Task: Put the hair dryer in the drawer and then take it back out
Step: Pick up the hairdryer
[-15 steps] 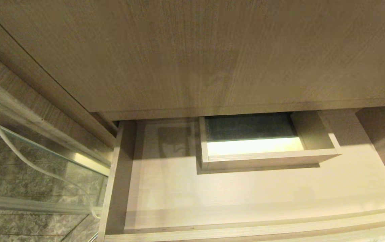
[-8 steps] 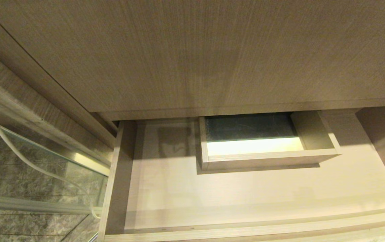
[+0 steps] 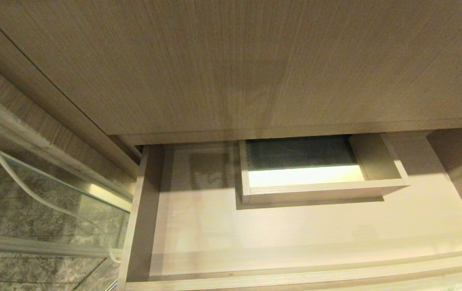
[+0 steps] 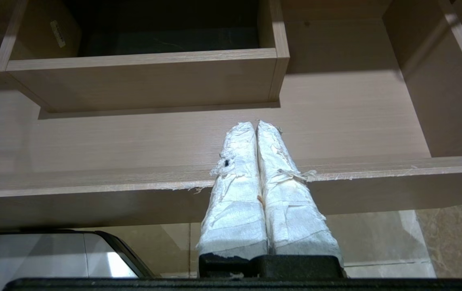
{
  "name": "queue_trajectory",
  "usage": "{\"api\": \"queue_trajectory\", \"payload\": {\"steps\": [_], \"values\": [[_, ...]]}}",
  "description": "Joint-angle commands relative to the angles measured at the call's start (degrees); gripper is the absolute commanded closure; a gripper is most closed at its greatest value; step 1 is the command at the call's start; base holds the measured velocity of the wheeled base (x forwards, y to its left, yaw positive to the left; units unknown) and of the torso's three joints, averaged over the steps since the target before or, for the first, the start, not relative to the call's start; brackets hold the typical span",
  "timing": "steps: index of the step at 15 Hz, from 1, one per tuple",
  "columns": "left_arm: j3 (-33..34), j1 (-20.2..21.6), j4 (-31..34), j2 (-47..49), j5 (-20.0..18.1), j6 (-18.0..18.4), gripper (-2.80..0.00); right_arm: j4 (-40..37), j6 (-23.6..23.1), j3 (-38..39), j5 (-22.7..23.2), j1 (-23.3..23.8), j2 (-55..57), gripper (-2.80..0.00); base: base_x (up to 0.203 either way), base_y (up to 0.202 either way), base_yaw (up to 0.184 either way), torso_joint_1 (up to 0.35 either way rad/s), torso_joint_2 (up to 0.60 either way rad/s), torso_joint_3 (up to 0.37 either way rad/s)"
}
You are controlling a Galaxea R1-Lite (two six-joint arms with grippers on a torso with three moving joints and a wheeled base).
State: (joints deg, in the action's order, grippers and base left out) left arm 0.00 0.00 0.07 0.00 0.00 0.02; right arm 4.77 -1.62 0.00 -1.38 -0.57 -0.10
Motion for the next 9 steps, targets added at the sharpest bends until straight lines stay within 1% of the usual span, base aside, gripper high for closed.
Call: {"api": "queue_trajectory", "payload": {"steps": [1, 9], "values": [[0.02, 0.0, 0.01, -0.04, 0.0, 0.06, 0.0, 0.07, 0.04, 0.0, -0.03, -0.04, 0.01, 0.0, 0.0, 0.0, 0.0, 0.0, 0.0, 0.0], [0.0, 0.0, 0.01, 0.0, 0.0, 0.06, 0.0, 0.07, 0.04, 0.0, 0.06, -0.04, 0.01, 0.0, 0.0, 0.0, 0.0, 0.0, 0.0, 0.0]]}}
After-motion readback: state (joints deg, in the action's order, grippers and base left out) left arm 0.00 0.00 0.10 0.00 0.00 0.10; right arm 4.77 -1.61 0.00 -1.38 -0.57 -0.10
